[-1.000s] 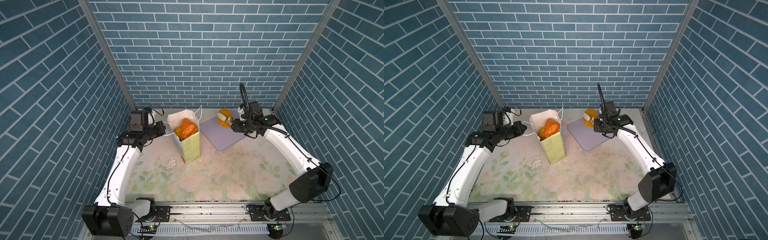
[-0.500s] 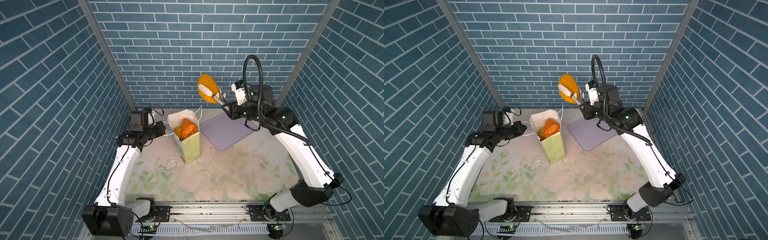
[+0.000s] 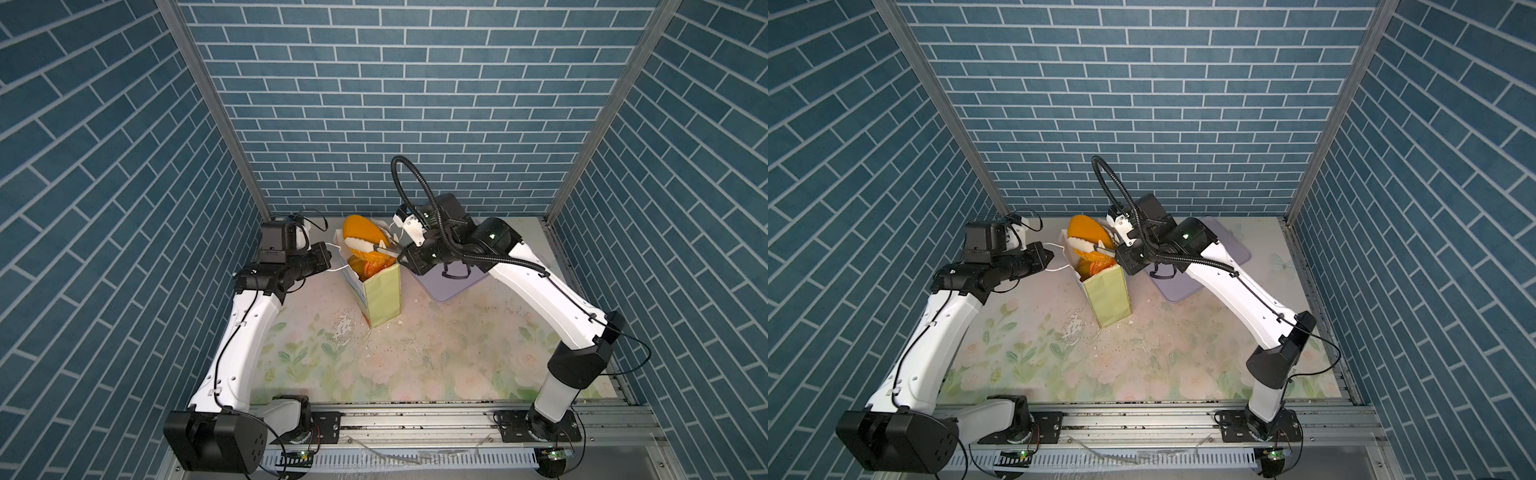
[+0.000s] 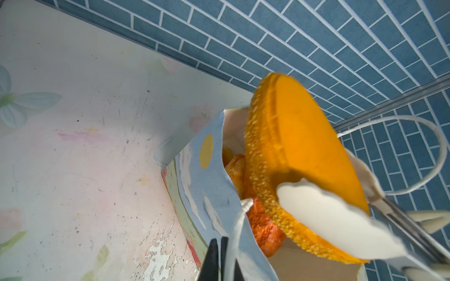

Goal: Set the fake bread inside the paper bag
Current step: 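Lift the flat bread and carry it over the bag opening, then open the right tongs to drop the flat bread into the bag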

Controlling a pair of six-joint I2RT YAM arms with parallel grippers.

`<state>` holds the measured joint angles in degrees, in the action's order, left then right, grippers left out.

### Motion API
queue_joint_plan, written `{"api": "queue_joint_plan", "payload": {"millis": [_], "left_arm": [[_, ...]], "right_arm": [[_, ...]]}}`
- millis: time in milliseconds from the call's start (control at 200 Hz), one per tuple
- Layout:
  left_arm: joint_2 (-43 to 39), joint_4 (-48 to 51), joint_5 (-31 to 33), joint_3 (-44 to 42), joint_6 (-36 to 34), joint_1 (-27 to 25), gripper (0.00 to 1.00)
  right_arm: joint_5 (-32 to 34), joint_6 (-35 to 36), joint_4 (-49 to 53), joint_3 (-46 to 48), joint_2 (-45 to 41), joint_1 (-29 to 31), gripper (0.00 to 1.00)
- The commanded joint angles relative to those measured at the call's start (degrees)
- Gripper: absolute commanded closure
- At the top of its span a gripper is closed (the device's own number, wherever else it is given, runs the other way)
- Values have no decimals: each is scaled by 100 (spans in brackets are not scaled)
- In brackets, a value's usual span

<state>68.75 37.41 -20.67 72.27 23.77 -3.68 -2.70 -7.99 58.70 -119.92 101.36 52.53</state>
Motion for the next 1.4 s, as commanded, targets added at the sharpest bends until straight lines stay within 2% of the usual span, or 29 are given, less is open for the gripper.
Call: {"api": "queue_joint_plan", "payload": {"millis": [0,295,405,560,800,875,1000,1110,1280,1395], "left_arm": [[-90,23,-49,-2,0,-18,92],[-141,33,-34,-20,3,-18,92],[-154,47,-30,-20,4,-18,92],[-160,29,-25,5,9,-18,92],[-130,62,-81,88,3,-18,93],[-134,78,-102,143,4,-18,96],[-149,146,-165,275,-42,-18,100],[-129,196,-229,427,-83,-18,100],[-53,208,-442,618,-92,-43,100],[76,206,-466,651,-124,-63,100]], "right_arm": [[245,222,-40,-235,-158,56,51],[422,546,209,-1101,-7,60,50],[502,574,306,-1320,67,55,58],[164,579,760,-1726,398,120,71],[-191,750,1198,-1755,622,360,77],[-195,784,1496,-1930,783,385,78],[-68,821,2099,-2292,1142,442,79],[419,810,2501,-2465,1428,448,81],[893,797,2355,-2532,1461,436,81],[704,808,2170,-2716,1581,450,81]]}}
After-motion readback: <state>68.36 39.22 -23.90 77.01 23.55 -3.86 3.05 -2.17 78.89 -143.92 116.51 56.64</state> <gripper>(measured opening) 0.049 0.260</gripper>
